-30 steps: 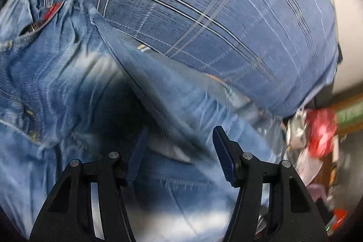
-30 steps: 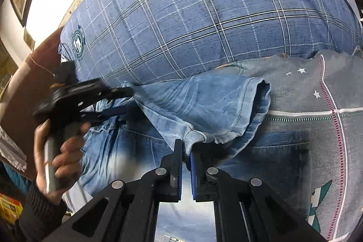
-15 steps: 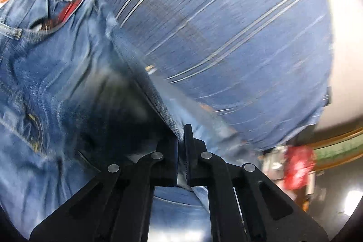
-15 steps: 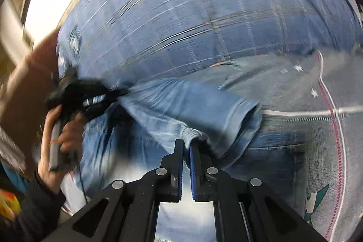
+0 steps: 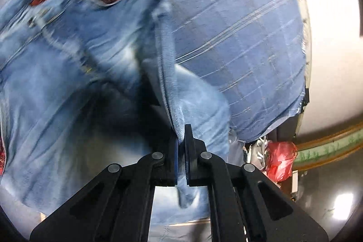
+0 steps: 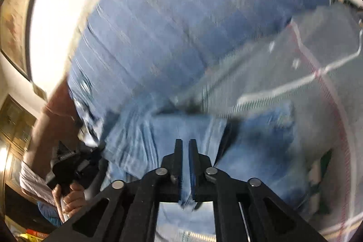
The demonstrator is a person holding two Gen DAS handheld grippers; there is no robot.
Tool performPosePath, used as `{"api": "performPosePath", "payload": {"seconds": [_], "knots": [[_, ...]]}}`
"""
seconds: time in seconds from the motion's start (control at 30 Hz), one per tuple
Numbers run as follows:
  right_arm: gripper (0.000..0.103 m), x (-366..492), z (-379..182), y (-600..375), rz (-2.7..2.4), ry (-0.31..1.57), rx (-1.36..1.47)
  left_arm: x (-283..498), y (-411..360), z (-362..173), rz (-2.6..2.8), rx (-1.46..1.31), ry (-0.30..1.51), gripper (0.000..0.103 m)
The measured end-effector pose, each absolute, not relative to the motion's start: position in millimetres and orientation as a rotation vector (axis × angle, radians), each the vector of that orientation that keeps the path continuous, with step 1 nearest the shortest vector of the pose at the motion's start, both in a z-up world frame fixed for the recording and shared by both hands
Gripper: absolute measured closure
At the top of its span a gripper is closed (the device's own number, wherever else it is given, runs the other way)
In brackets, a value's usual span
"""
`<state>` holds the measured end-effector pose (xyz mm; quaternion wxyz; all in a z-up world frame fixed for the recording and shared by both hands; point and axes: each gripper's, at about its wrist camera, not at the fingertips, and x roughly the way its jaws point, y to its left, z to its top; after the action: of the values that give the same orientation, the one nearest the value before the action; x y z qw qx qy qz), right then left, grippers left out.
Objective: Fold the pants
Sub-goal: 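Lift and fold the held jeans leg over the other leg with both tools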
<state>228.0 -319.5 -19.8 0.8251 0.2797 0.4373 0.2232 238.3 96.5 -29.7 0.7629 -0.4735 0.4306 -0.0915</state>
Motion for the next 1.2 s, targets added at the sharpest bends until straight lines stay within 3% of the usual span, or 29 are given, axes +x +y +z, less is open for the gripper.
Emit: {"api": "performPosePath", "payload": {"seconds": [0.03, 0.1, 0.27, 0.37, 0.57, 0.6, 0.67, 0.7, 1.0, 1.2], "knots": [[0.08, 231, -24, -310, 0.469, 0.97, 0.572, 234, 100, -34, -0.198, -1.041, 0.943, 0.1], [0.071, 238, -33, -289, 0.442, 1.043, 0.484, 230, 106, -38, -0.197, -1.052, 0.941, 0.1], [0.07, 251, -37, -277, 0.355, 1.071, 0.383, 230, 102, -35, -0.198, -1.035, 0.937, 0.1], [0.058, 261, -39, -295, 0.309, 1.047, 0.426, 234, 95, -31, -0.192, -1.002, 0.944, 0.1], [0.057, 286, -64, -302, 0.389, 1.115, 0.556, 240, 91, -34, -0.186, -0.965, 0.968, 0.1], [0.058, 288, -69, -299, 0.377, 1.135, 0.562, 241, 90, -34, -0.189, -0.97, 0.969, 0.1], [0.079, 285, -70, -297, 0.342, 1.133, 0.536, 241, 90, -33, -0.198, -0.974, 0.968, 0.1], [0.095, 283, -67, -298, 0.32, 1.125, 0.513, 241, 90, -31, -0.206, -0.978, 0.966, 0.1], [0.099, 248, 12, -336, 0.357, 0.798, 0.526, 201, 61, 4, -0.359, -0.967, 0.898, 0.1], [0.099, 238, 21, -367, 0.33, 0.79, 0.541, 171, 14, -24, -0.411, -0.893, 1.013, 0.1]]}}
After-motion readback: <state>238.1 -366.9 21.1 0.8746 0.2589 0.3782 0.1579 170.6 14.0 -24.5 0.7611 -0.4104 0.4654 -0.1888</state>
